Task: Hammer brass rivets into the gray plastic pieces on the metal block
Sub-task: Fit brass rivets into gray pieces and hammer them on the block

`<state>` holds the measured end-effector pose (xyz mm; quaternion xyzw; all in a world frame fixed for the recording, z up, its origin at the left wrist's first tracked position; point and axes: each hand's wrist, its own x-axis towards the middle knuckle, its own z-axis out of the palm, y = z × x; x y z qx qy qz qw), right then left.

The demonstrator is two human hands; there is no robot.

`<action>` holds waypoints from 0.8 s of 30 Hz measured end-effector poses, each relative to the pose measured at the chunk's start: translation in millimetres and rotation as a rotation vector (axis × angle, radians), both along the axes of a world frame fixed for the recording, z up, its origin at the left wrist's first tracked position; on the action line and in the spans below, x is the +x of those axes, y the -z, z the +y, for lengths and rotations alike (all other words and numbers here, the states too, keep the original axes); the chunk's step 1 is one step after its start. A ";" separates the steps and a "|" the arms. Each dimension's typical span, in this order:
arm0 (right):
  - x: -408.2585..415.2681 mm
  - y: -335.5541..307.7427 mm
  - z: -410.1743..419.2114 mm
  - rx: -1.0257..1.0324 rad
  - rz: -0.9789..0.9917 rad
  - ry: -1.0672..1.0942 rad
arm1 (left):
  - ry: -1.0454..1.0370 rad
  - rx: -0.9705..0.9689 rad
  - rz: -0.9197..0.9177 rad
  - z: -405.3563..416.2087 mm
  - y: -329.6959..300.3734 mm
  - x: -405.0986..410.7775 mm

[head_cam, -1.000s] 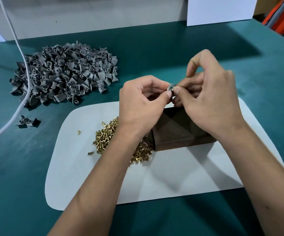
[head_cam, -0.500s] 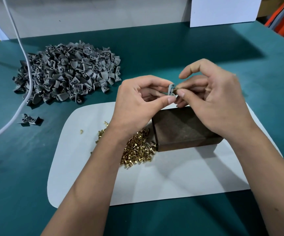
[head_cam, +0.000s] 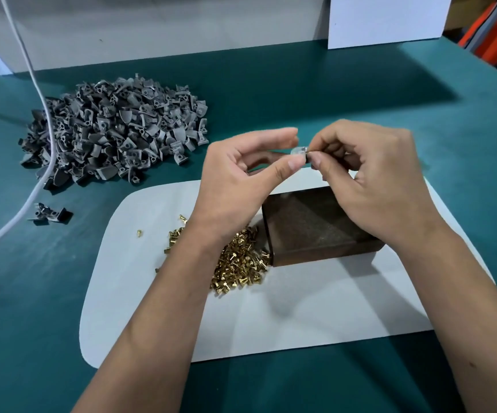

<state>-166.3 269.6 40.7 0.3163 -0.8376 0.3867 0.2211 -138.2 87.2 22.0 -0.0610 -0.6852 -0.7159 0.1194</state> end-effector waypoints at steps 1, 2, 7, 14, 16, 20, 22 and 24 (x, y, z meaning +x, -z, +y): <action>0.3 0.5 -0.5 -0.007 -0.024 0.006 | 0.013 0.002 0.003 -0.7 0.4 -0.4; 0.3 1.1 -0.8 -0.013 -0.046 0.014 | 0.030 0.001 0.008 -1.1 0.9 -0.8; -1.2 1.2 -1.4 -0.009 -0.113 0.024 | 0.002 0.026 0.017 3.8 2.7 -2.7; -2.4 1.3 -4.0 0.000 -0.087 0.013 | 0.016 0.096 -0.021 5.8 3.9 -1.8; -2.0 1.0 -3.5 -0.006 -0.075 0.021 | 0.024 0.115 -0.026 7.2 3.9 -1.6; -0.2 -0.6 -3.0 -0.029 -0.067 0.044 | 0.052 0.158 -0.049 6.6 3.0 -0.6; 0.2 -1.1 -3.8 -0.021 -0.084 0.047 | 0.050 0.170 -0.071 5.3 3.3 -0.8; 0.6 -1.6 -5.1 -0.015 -0.106 0.041 | 0.043 0.173 -0.079 3.7 3.7 -1.3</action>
